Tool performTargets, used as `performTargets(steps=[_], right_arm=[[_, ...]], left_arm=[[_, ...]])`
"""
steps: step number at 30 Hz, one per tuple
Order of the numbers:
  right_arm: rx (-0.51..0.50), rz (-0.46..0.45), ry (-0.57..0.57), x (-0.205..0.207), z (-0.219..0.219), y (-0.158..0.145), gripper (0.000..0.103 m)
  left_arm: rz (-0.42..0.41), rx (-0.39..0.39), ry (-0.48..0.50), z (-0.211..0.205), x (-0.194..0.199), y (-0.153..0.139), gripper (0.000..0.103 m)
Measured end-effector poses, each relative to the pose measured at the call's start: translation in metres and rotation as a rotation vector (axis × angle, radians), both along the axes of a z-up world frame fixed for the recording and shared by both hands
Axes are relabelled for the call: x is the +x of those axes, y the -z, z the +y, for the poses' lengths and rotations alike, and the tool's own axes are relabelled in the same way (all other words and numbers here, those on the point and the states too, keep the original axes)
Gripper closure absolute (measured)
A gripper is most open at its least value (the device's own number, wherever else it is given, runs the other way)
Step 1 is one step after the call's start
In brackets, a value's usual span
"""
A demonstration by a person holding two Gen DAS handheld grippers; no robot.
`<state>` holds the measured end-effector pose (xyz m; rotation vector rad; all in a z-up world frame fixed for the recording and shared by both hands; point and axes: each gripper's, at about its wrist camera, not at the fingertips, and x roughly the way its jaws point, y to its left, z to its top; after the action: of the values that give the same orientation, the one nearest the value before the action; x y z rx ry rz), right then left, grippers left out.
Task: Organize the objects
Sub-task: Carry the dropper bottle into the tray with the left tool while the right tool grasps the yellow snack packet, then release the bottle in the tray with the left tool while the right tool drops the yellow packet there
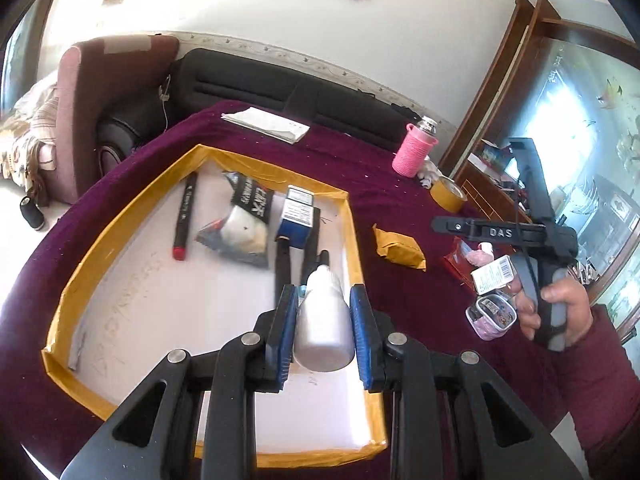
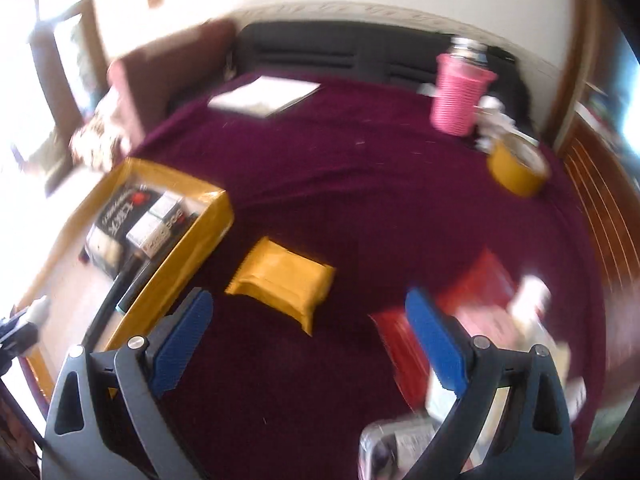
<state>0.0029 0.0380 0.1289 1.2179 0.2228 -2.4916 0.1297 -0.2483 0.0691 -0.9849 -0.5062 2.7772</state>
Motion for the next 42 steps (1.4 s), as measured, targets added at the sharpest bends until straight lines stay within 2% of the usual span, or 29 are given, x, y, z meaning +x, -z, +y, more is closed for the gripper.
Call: performTargets(steps=[3,6,7,9,11,13,17,20,22,25,31,36,39,42], right_arm=[[0.016,-0.035,-0.036,-0.034,-0.021,0.008,0.005],[0.018,-0.133,-0.024,-0.072,-0.027,0.026,0.005],[0.004,-0.196,-0.016,-0.083,-0.026,0.037,0.005],[-0.04,-0.301,-0.023,-0.089,-0.021,0.053,0.005],[-0.042,-0.352,-0.05,-0.083,-0.02,0.062,0.005],[0.024,-0.341,-0.088,-0.068,-0.023,0.064,0.005],[0.185,-0.249,-0.135,-0.038,-0.035,0.067,0.007],[0.286,-0.165,-0.143,-0.022,-0.045,0.073,0.018],[0.252,-0.152,-0.137,-0.017,-0.043,0.07,0.04],[0.219,-0.143,-0.09,-0.014,-0.036,0.068,0.045],[0.097,-0.125,-0.04,-0.003,-0.026,0.055,0.046],[0.007,-0.109,-0.037,0.004,-0.039,0.029,0.046],[-0.059,-0.106,-0.056,0.016,-0.043,0.01,0.046],[-0.12,-0.118,-0.088,0.023,-0.057,-0.001,0.046]], left_arm=[[0.0,0.016,-0.03,-0.023,0.005,0.003,0.081],[0.0,0.027,-0.051,-0.041,0.007,0.007,0.081],[0.001,0.034,-0.057,-0.047,0.006,0.009,0.081],[-0.001,0.046,-0.061,-0.055,0.005,0.013,0.081],[-0.009,0.053,-0.06,-0.062,0.002,0.017,0.081],[-0.019,0.058,-0.039,-0.062,-0.003,0.021,0.081],[-0.032,0.059,-0.01,-0.052,-0.01,0.023,0.081],[-0.043,0.053,-0.012,-0.047,-0.01,0.024,0.081],[-0.056,0.034,-0.028,-0.045,-0.008,0.024,0.081],[-0.11,0.031,-0.05,-0.046,-0.01,0.027,0.081],[-0.19,-0.029,-0.041,-0.027,-0.018,0.033,0.081],[-0.304,-0.018,-0.022,-0.013,-0.039,0.055,0.081],[-0.314,-0.028,-0.001,-0.002,-0.052,0.06,0.08],[-0.305,-0.006,-0.002,0.0,-0.063,0.06,0.08]])
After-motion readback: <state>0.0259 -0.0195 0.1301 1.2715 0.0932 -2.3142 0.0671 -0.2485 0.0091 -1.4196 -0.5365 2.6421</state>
